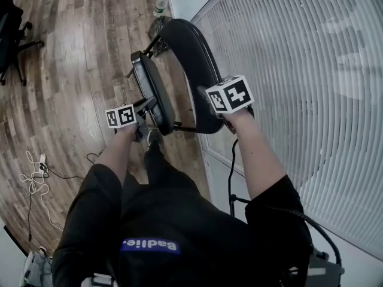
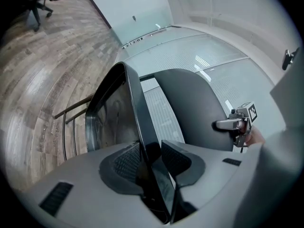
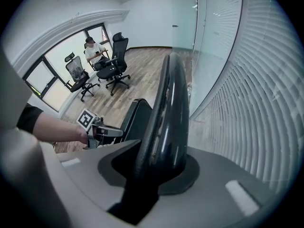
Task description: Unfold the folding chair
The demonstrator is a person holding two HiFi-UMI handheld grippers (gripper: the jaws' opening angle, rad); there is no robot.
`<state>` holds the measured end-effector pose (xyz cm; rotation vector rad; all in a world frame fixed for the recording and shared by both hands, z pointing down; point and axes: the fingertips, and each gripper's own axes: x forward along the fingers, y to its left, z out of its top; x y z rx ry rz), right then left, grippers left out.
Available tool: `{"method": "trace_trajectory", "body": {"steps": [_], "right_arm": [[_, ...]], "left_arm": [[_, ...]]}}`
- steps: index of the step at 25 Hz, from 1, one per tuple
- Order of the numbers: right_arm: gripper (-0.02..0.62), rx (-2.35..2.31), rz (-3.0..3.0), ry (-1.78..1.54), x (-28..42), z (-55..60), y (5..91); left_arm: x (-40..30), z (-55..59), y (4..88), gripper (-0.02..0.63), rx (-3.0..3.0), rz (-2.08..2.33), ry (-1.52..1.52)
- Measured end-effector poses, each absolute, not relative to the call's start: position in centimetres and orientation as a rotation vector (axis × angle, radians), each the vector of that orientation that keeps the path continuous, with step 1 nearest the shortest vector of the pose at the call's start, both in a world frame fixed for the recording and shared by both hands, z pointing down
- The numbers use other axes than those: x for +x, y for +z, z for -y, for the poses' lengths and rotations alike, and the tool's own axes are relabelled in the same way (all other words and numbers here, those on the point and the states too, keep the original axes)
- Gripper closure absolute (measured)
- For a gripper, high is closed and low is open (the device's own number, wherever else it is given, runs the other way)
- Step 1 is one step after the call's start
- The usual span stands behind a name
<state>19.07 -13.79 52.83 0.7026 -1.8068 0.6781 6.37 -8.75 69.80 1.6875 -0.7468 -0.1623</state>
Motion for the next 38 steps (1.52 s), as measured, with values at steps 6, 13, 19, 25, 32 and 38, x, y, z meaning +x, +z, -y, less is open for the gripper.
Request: {"method": "trace_trajectory", "body": {"steps": [6,13,19,25,32,38], "right_arm": [[0.499,0.692,1.821,0.702,17.6,13.2,52.7],[0.499,0.676,1.833,0.728,17.1,12.9,54.2],[0.499,0.673,1.828,0.730,15.4,12.3,54.2],[0.499,0.661,1.841,0.746,15.9,12.1,56.0],[0.500,0.643,1.854,0.779,15.2,11.6,57.2],[0.500,0.636,1.868,0.805,15.3,11.8,58.5]], "left_arm": [[2.7,7.2,70.4,0.463,1.634,0.797,-0.201],[-0.8,5.7,73.5,0.454,1.542,0.875,-0.210],[-4.2,4.1,74.7,0.454,1.515,0.896,-0.192],[-6.1,2.7,77.6,0.442,1.477,0.923,-0.163],[-9.8,0.6,80.6,0.422,1.432,0.946,-0.156],[-11.6,-0.3,82.5,0.419,1.431,0.914,-0.192]]}}
